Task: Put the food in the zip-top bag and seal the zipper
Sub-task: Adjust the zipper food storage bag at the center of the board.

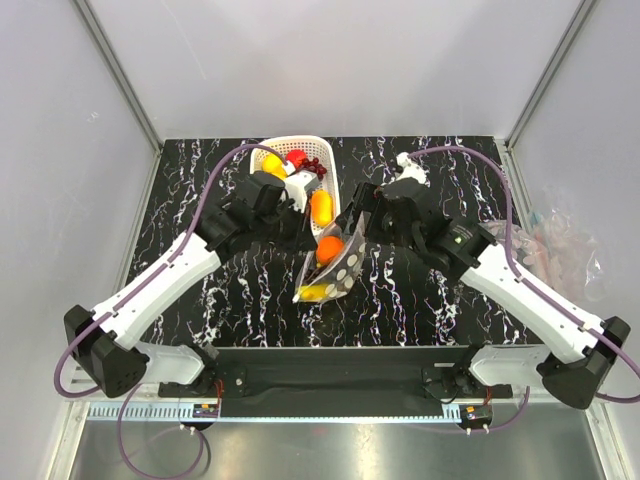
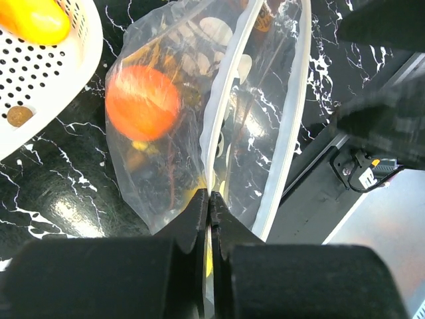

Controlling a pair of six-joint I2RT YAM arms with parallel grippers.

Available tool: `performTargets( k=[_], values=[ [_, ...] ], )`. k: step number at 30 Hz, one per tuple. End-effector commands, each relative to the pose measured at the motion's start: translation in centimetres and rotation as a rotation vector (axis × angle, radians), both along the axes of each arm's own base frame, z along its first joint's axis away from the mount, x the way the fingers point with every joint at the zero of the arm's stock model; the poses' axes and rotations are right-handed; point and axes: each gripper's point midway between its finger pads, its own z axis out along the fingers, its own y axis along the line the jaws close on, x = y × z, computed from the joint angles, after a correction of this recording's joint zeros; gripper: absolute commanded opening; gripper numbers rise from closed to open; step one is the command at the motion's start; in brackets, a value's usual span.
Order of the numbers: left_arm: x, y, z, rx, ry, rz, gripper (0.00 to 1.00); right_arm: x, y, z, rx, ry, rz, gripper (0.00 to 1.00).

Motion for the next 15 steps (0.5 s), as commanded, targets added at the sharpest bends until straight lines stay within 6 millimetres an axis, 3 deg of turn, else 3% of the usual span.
performTargets(
  k=[1,6,8,15],
  values=[
    [0.0,-0.3,2.7,-0.061,-0.085,-0.025,0.02,1.1,-0.8,-0.1,0.025,0.068,-0.157,1.00],
    [-0.2,-0.9,2.8,-0.076,-0.075,-0.047,0.03,1.6,0.3,-1.0,0.091,0.143,-0.218,1.00],
    [-0.2,-1.1,2.7,-0.077,-0.076,-0.052,0.04,1.9,-0.4,-1.3,0.094,0.160,-0.292,0.99],
    [-0.8,-2.2,2.4,-0.087,-0.070,-0.076,0.16,2.8,0.8,-1.7,0.143,0.179,-0.318,0.91]
  ],
)
